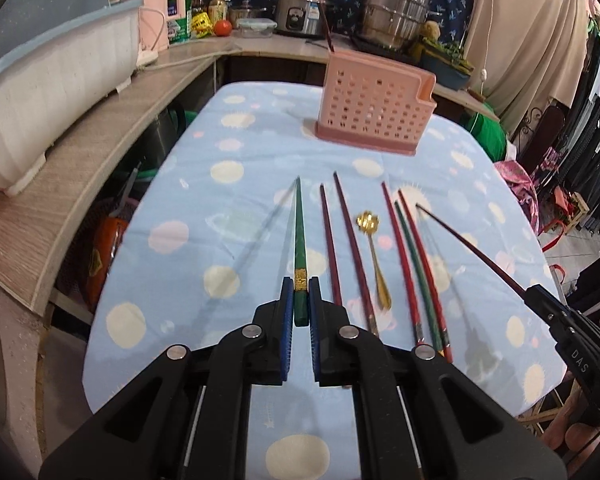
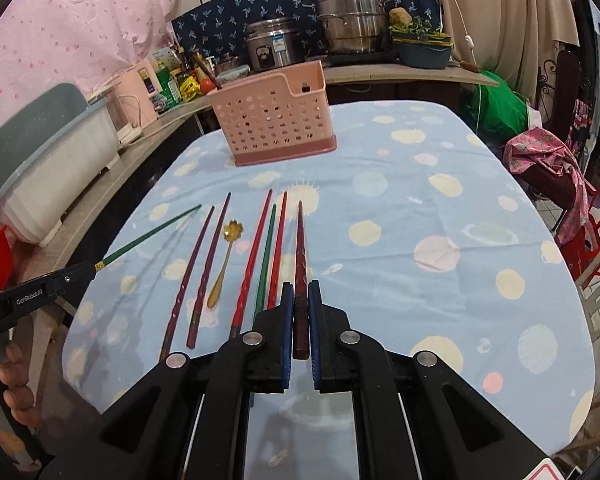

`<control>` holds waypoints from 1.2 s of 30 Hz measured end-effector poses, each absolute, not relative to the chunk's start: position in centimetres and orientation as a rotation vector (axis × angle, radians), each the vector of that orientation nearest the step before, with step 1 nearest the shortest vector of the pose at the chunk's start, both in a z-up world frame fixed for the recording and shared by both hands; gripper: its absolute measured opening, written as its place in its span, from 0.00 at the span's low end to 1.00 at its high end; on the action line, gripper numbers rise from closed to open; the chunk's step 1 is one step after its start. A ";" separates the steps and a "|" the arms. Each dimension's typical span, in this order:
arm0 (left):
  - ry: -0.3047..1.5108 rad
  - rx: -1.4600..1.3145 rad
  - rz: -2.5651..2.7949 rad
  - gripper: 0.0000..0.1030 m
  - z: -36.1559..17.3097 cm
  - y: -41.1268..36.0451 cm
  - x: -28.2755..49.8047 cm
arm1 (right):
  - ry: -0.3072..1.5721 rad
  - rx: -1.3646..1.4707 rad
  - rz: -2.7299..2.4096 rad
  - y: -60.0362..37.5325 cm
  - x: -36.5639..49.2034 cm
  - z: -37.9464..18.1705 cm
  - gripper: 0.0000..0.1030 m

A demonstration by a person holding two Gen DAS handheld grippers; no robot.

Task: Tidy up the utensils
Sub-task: 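Grasp a dark red chopstick with the right tool while the left tool grasps a green chopstick, then lift both chopsticks and lower them into the pink holder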

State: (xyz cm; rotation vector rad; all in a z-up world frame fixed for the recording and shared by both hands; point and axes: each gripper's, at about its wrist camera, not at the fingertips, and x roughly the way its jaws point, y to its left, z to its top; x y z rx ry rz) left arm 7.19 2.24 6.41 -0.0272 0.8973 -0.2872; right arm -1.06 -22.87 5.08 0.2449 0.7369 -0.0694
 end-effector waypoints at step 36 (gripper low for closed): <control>0.609 -0.043 -0.362 0.07 24.0 -2.5 18.0 | 0.417 0.274 0.006 -27.6 9.4 19.9 0.07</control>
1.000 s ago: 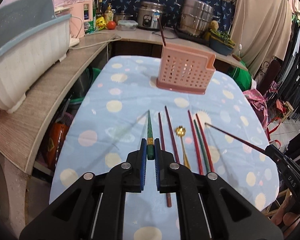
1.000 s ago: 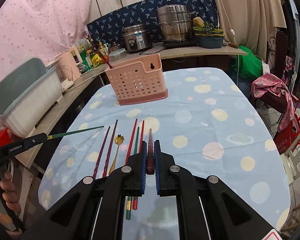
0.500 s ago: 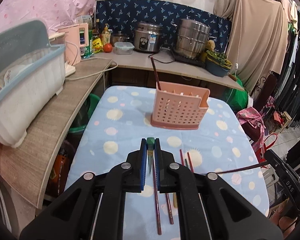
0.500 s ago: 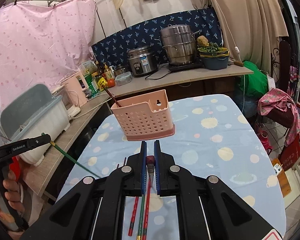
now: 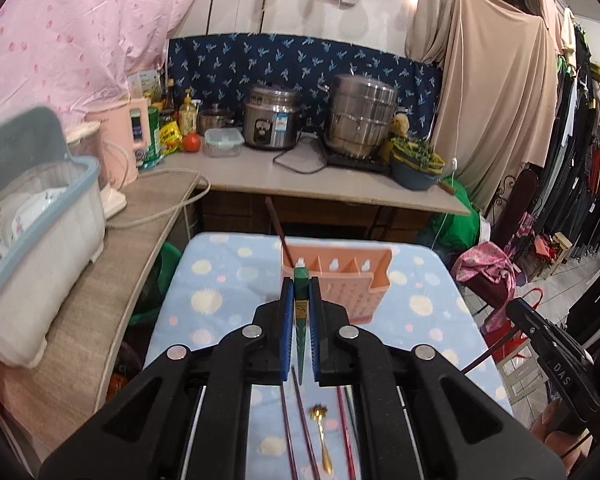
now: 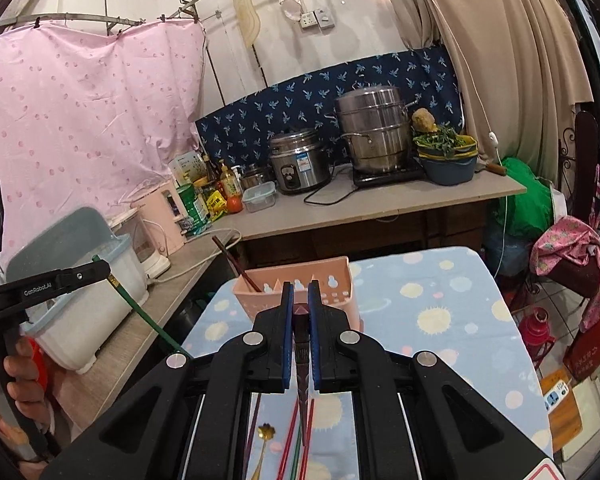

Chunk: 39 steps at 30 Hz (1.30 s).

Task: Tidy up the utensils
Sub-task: 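Lift both chopsticks and lower them into the pink holder, then open both tools to release the chopsticks into the holder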

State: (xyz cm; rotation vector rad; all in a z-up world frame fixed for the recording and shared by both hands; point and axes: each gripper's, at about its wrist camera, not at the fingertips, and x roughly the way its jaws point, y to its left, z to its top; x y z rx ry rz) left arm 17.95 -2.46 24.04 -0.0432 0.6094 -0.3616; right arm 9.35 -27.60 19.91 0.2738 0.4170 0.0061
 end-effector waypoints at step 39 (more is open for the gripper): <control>0.612 -0.065 -0.298 0.24 20.3 -7.5 34.4 | 0.488 0.252 0.010 -27.8 28.4 18.4 0.22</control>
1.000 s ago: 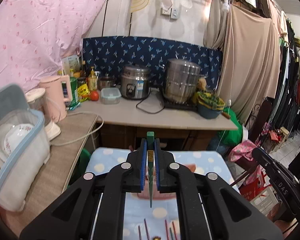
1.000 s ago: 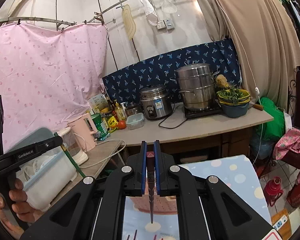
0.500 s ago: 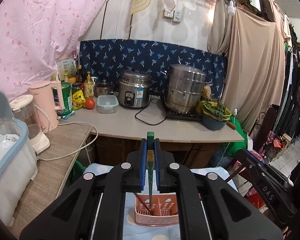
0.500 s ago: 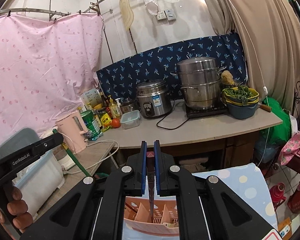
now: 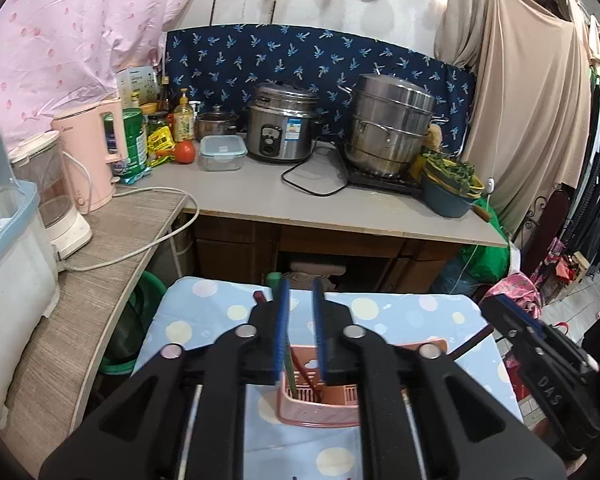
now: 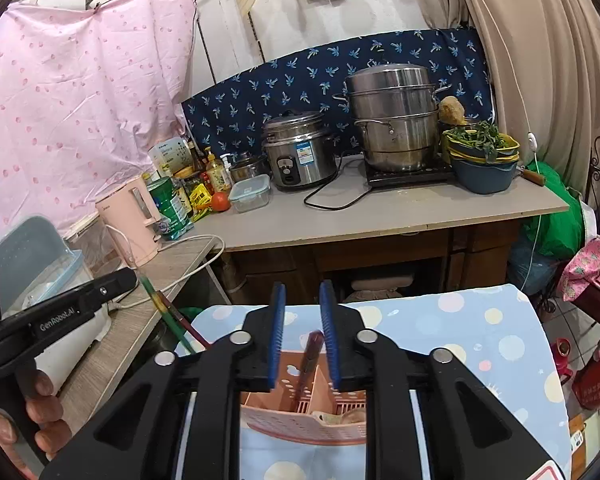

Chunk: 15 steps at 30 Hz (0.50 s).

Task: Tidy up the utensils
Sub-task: 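Open both tools to release the chopsticks into the holder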

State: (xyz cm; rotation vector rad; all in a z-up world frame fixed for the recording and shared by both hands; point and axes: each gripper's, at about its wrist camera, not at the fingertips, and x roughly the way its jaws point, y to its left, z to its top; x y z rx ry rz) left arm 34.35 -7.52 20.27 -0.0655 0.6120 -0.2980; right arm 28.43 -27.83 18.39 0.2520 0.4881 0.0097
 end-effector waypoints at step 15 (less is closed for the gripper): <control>0.594 -0.003 -0.247 0.52 19.6 -4.9 27.2 | 0.494 0.278 -0.001 -28.0 19.0 18.0 0.46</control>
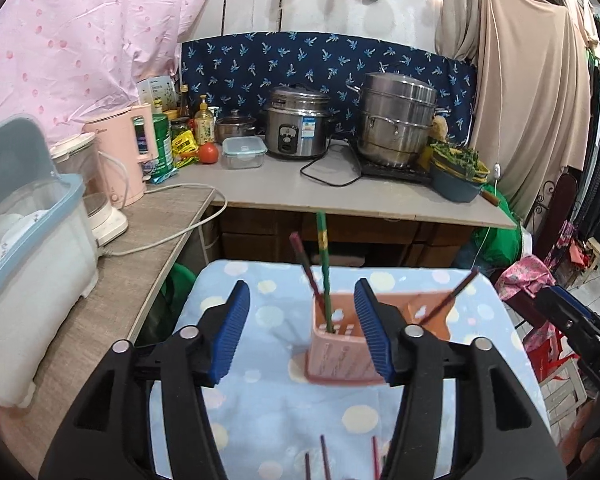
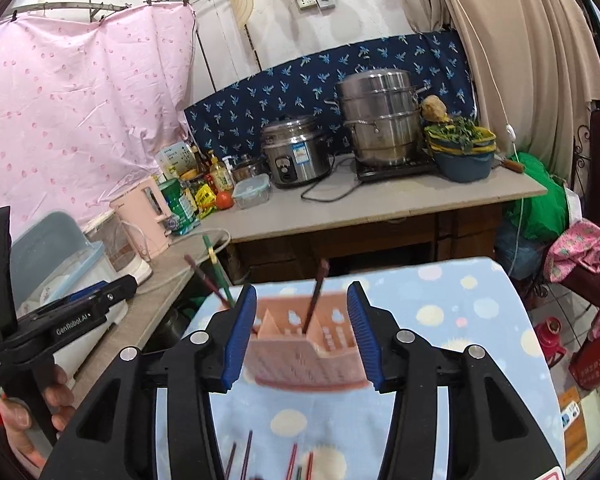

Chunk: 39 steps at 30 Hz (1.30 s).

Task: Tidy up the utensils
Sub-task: 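Open both tools to release the chopsticks into the holder, then withdraw both tools toward the remaining utensils on the cloth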

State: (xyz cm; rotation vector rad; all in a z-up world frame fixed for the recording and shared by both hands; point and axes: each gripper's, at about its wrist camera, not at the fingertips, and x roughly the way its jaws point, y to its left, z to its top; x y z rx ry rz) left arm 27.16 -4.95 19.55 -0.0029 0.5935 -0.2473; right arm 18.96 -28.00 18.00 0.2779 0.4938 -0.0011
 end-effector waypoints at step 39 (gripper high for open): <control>0.919 0.101 -0.238 0.52 0.4 -0.4 6.4 | 0.884 0.136 -0.009 -18.8 -0.9 -1.7 0.27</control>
